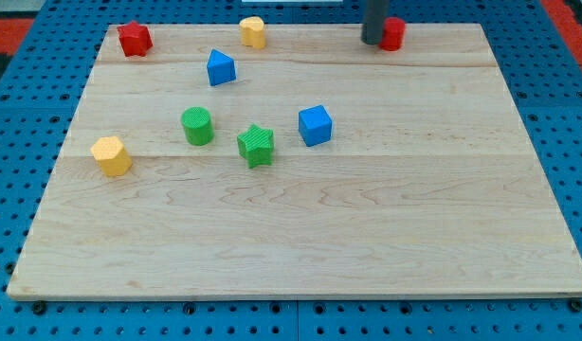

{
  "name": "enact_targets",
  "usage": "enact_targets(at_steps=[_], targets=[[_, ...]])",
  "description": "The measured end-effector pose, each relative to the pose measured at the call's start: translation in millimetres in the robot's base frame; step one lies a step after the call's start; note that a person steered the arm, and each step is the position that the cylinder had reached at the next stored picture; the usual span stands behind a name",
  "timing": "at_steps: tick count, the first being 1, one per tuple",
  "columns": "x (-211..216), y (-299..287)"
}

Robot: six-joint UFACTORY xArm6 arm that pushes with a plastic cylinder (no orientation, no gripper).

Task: Push the blue triangle to the center left

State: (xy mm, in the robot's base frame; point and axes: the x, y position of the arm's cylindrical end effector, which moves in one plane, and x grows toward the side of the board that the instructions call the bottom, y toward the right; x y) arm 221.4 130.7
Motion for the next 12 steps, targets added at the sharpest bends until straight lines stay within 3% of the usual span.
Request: enact_targets(at_steps=[3, 5, 6, 8, 11, 12], targets=[[7.7, -10.1], [50.2, -147.1], [49.8, -218.5], [73.5, -283.4], [76.0, -232.1], [84.9, -257.6]])
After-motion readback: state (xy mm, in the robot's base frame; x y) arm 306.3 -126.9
